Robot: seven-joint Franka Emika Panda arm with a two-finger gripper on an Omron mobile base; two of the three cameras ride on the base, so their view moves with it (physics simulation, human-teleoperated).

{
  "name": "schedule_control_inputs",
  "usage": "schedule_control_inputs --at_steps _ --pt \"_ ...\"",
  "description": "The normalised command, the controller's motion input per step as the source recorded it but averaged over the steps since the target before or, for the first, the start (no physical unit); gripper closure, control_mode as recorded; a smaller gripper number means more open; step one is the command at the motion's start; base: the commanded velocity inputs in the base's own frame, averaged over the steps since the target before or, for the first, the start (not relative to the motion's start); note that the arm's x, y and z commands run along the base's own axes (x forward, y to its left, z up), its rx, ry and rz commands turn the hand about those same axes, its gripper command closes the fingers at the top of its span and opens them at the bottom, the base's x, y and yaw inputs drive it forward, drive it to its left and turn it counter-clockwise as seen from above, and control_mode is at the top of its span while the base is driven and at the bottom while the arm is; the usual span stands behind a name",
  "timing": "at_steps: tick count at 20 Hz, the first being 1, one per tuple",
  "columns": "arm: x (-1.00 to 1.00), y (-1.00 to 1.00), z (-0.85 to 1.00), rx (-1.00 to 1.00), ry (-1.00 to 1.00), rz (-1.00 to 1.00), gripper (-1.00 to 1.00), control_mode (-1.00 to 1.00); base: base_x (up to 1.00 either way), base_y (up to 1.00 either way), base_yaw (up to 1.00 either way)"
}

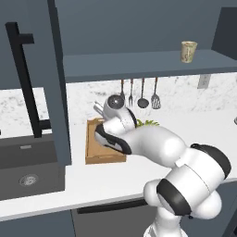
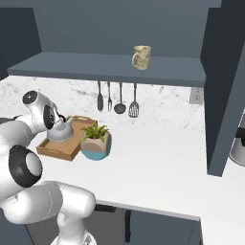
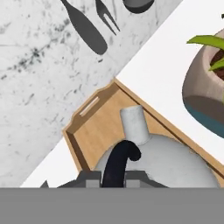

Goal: Pick the kettle from the counter and place it on the tray. Then pick the mug from the cabinet and place it on the tray. Then close the cabinet doors.

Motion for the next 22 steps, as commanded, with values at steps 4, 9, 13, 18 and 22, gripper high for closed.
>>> schedule_control_inputs --at_steps 4,9,13,18,22 --pt "0.39 0.0 -0.15 0.03 -0.07 -0.03 1.0 -1.0 0.0 0.0 0.0" --pt "0.42 0.0 -0.1 0.03 -0.07 -0.03 1.0 -1.0 0.0 0.0 0.0" --pt "0.41 0.0 -0.04 0.03 -0.09 -0.03 1.0 -1.0 0.0 0.0 0.0" --pt "0.41 0.0 -0.06 0.03 -0.05 -0.03 1.0 -1.0 0.0 0.0 0.0" --pt "0.38 0.0 -0.07 0.03 -0.04 -0.03 1.0 -1.0 0.0 0.0 0.0"
